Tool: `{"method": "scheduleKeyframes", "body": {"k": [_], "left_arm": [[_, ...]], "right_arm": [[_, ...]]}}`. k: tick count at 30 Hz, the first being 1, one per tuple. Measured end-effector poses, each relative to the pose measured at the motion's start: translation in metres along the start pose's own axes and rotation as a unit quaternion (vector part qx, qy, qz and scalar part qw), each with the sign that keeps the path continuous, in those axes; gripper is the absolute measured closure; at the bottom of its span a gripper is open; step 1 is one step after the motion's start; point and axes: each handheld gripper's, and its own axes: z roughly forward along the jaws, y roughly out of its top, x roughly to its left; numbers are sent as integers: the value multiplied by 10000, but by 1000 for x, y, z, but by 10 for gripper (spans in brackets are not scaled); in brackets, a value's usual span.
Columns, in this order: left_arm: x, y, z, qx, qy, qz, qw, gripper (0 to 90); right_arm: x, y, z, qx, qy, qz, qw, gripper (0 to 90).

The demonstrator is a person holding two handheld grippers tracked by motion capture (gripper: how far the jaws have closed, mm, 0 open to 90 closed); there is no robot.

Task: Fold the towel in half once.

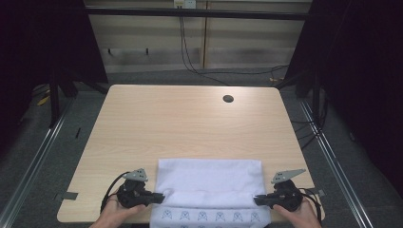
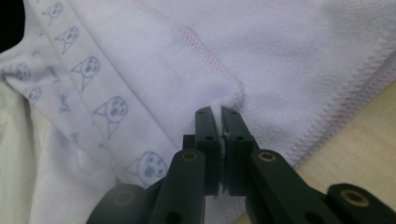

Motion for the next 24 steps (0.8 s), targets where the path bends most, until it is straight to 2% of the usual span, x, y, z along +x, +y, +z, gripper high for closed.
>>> {"method": "scheduleKeyframes", "body": {"k": [1, 5, 9, 10, 15, 17, 19, 21, 22, 24], "left_arm": [[3, 3, 1, -3, 62, 77, 10000, 877], [27, 19, 3, -125, 414, 25, 9991, 879], [62, 39, 7, -320, 732, -218, 9966, 879], [70, 44, 8, -314, 754, -239, 9964, 879], [97, 63, 13, -436, 1090, -328, 9925, 879], [108, 69, 15, -497, 1094, -439, 9918, 879], [117, 75, 16, -547, 1217, -445, 9901, 879], [132, 81, 19, -686, 1256, -627, 9877, 878], [136, 85, 20, -697, 1318, -630, 9868, 879], [144, 92, 23, -752, 1419, -685, 9846, 879]], "right_arm": [[-2, 2, 1, -26, -26, -8, 10000, 868], [-12, 17, 8, -96, -267, -53, 9996, 868], [-27, 39, 19, -146, -358, -3, 9993, 868], [-31, 45, 22, -138, -380, 16, 9992, 868], [-53, 79, 38, -136, -644, 29, 9978, 867], [-64, 94, 44, -145, -840, -51, 9963, 866], [-78, 108, 51, -240, -906, -7, 9956, 866], [-94, 124, 58, -333, -1060, 30, 9938, 866], [-99, 130, 61, -388, -1070, 141, 9934, 866], [-109, 140, 65, -415, -1179, 183, 9920, 866]]}}
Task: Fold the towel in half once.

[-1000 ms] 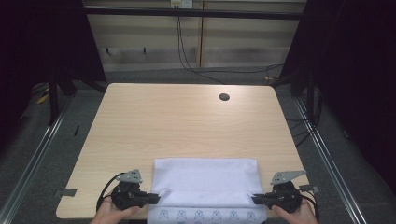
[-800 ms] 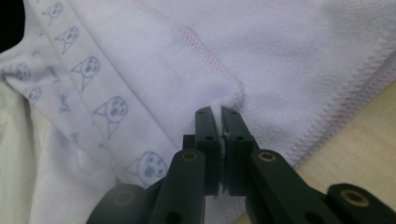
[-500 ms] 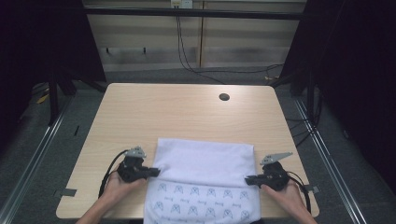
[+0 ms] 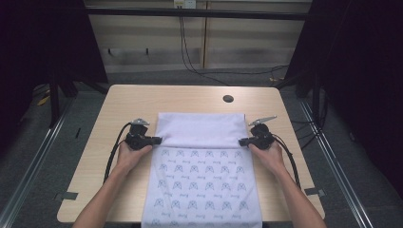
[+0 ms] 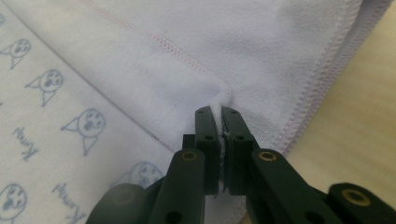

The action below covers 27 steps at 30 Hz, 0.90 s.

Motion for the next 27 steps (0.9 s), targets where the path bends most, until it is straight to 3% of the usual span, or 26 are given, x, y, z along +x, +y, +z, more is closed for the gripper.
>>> {"method": "scheduleKeyframes", "body": {"k": [5, 9, 12, 15, 18, 21, 24, 27], "left_arm": [[11, 20, 17, -53, 360, 82, 9993, 878], [16, 26, 23, -84, 387, -5, 9992, 878], [15, 25, 21, -132, 415, -16, 9990, 877], [16, 24, 16, -107, 382, -25, 9992, 878], [14, 27, 2, -396, 143, -118, 9990, 877], [9, 36, -19, -654, 47, -18, 9978, 877], [-1, 49, -47, -1037, -41, 118, 9945, 876], [-10, 58, -69, -1292, -77, 260, 9913, 875]], "right_arm": [[-17, 23, 16, -82, -370, 219, 9990, 866], [-21, 39, 26, -17, -726, 277, 9970, 868], [-23, 38, 26, -59, -701, 336, 9970, 867], [-22, 38, 21, -67, -652, 190, 9977, 867], [-25, 39, 7, -523, -333, 256, 9977, 867], [-29, 45, -16, -1011, -134, 372, 9941, 867], [-30, 56, -45, -1450, -128, 328, 9888, 867], [-22, 70, -72, -1710, -143, 121, 9851, 867]]}}
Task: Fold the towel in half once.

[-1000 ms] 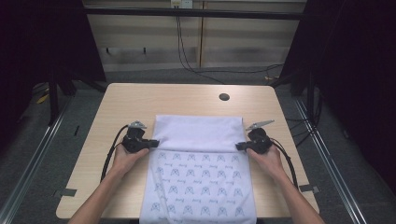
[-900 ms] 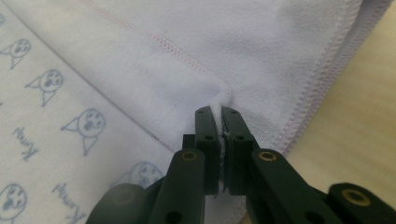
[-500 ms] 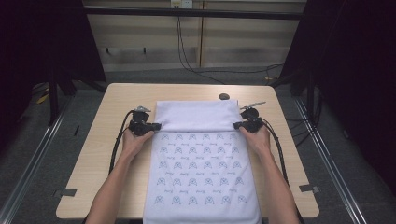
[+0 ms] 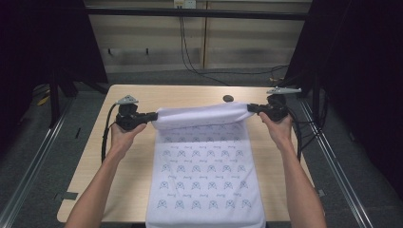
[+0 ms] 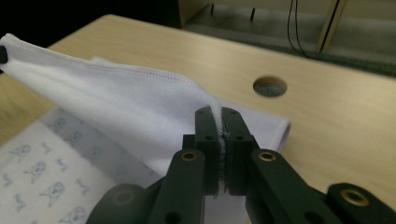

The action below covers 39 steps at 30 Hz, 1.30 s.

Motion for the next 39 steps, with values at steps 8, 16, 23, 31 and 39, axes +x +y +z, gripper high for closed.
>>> {"method": "scheduleKeyframes", "body": {"k": [8, 16, 23, 31, 39], "left_arm": [[-29, 23, -67, -386, -243, 416, 9981, 875], [-75, 24, -126, -812, -541, 793, 9921, 876], [-103, -17, -135, -607, -839, 721, 9920, 876], [-116, -104, -123, 93, -1369, 434, 9896, 873], [-144, -140, -131, 759, -2129, 820, 9707, 821]], "right_arm": [[31, 26, -57, -552, 510, -372, 9965, 867], [68, 12, -113, -698, 880, -765, 9907, 867], [85, -4, -153, -880, 1032, -950, 9862, 867], [99, -102, -151, 183, 1472, -745, 9861, 862], [122, -173, -169, 1134, 2005, -831, 9696, 767]]}}
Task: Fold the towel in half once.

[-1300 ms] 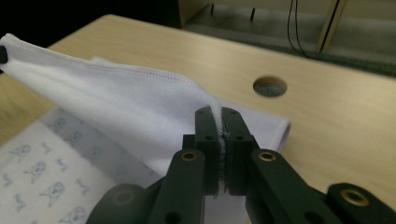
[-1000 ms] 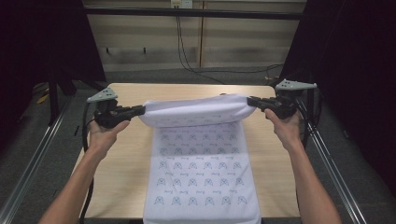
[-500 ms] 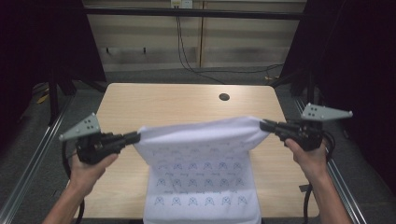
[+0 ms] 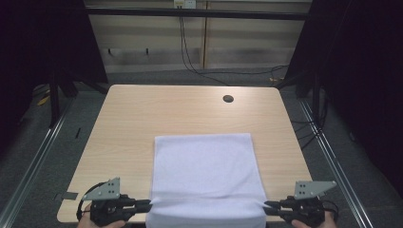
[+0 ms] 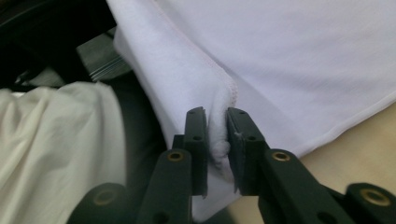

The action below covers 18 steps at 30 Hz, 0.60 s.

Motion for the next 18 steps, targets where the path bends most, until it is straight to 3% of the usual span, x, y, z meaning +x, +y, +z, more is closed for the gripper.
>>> {"method": "scheduleKeyframes", "body": {"k": [2, 4, 6, 9, 13, 16, 18], "left_arm": [[-3, -2, -4, -44, -174, 22, 9998, 777], [-1, -3, -6, -122, -192, -24, 9997, 750], [8, -4, -3, -91, -40, -143, 9998, 735], [28, -3, 8, -13, 156, -352, 9993, 707], [60, 7, 29, 249, 401, -578, 9972, 687], [87, 19, 45, 289, 697, -691, 9948, 691], [104, 27, 55, 324, 777, -767, 9935, 689]], "right_arm": [[5, -7, -1, 10, 89, 6, 10000, 733], [6, -8, -2, 2, 142, 2, 9999, 701], [3, -6, -1, -80, 130, 18, 9999, 697], [-7, 2, 3, -235, 159, 29, 9996, 685], [-25, 16, 15, -285, -105, 84, 9995, 694], [-44, 30, 34, -79, -335, 56, 9994, 687], [-59, 39, 47, -32, -377, 117, 9992, 656]]}}
